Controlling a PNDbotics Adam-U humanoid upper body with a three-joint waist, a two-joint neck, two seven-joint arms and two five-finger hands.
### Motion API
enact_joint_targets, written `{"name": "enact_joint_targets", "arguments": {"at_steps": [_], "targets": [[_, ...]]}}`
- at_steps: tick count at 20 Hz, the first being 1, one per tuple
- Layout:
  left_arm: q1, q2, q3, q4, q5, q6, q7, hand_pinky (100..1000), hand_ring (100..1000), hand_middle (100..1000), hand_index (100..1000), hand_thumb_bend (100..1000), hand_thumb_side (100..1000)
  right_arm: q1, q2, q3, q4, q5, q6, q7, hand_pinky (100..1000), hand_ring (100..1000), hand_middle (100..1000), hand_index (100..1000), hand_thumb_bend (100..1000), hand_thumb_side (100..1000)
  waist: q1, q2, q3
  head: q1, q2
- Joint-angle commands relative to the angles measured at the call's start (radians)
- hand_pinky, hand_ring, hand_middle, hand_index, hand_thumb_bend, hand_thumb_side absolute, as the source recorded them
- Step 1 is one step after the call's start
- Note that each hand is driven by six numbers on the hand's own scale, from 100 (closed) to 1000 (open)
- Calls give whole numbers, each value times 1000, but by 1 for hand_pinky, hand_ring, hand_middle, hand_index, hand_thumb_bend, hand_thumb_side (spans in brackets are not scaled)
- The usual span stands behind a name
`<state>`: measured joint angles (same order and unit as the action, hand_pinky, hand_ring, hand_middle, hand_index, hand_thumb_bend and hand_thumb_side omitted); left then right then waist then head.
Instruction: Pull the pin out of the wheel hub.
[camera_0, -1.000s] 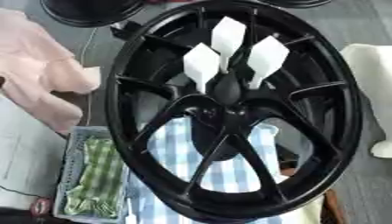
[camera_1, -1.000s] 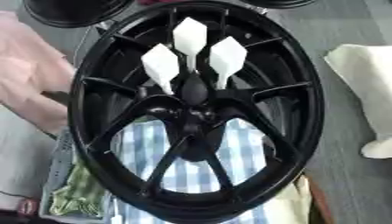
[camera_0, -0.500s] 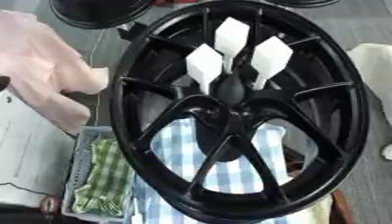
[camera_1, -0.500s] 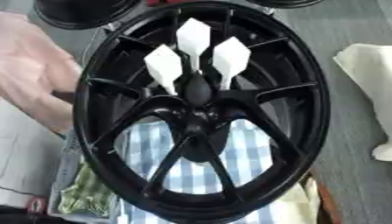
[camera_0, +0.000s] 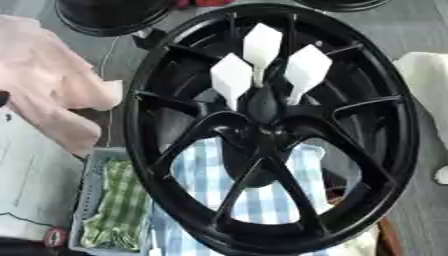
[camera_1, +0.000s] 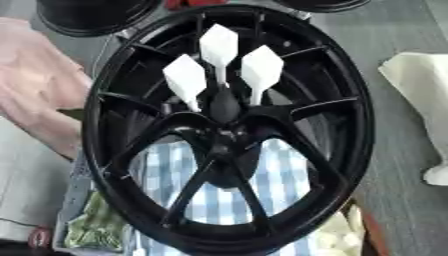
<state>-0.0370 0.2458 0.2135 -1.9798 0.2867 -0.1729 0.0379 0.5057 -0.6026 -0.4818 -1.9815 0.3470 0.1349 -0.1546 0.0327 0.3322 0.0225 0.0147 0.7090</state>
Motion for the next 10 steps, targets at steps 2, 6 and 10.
{"name": "enact_joint_targets", "arguments": {"at_steps": [2,6,10], "targets": [[-9,12,2,-20,2,3,0,871,702,668,788,159,768,-40,-11,-10,-18,36,-39,-51,797,819,741,804,231,229,-5,-21,0,-3,-12],[-12,22,2,-20,3,-3,4,870,702,668,787,153,761,-118,-29,14,-18,-20,-102,-115,788,764,669,764,100,313,-3,-24,2,-7,-9],[-28,41,0,-20,5,-12,17,870,703,670,788,145,749,-201,-53,77,-18,-84,-166,-179,788,758,657,749,100,393,-1,-30,10,-12,-9]]}}
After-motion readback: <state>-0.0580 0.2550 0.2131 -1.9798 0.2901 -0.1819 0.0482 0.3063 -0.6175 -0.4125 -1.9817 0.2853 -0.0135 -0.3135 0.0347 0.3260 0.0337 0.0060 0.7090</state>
